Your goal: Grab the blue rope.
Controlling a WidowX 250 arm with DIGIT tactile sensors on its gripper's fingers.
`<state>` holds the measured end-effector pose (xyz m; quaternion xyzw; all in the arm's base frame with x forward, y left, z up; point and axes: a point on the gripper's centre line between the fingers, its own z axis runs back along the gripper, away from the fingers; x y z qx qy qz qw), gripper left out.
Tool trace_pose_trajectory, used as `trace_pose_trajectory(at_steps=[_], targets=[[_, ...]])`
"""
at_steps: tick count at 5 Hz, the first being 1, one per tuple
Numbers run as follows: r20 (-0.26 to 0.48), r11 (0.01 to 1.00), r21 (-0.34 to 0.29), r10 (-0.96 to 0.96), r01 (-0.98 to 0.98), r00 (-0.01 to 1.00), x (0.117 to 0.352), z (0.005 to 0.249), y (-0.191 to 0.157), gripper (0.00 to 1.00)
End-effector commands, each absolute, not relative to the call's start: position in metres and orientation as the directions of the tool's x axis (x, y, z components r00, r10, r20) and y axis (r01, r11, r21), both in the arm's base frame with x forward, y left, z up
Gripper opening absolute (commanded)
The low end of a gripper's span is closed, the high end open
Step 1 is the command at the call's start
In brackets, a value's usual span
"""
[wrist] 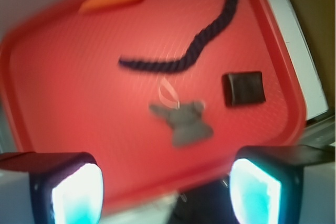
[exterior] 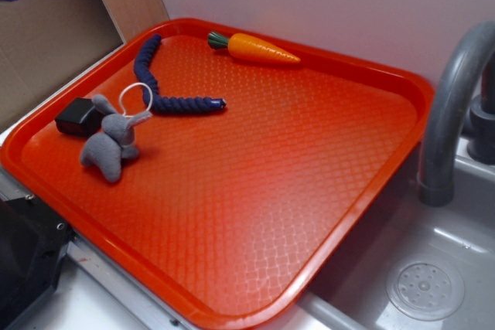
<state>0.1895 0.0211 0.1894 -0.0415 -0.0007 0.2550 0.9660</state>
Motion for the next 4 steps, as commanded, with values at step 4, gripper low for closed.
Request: trace_pose_trajectory(at_steps=[4], targets=[[0.180, 0.535, -0.043, 0.835, -0.844, 0.520, 0.241, 0.078, 0.094, 1.00]])
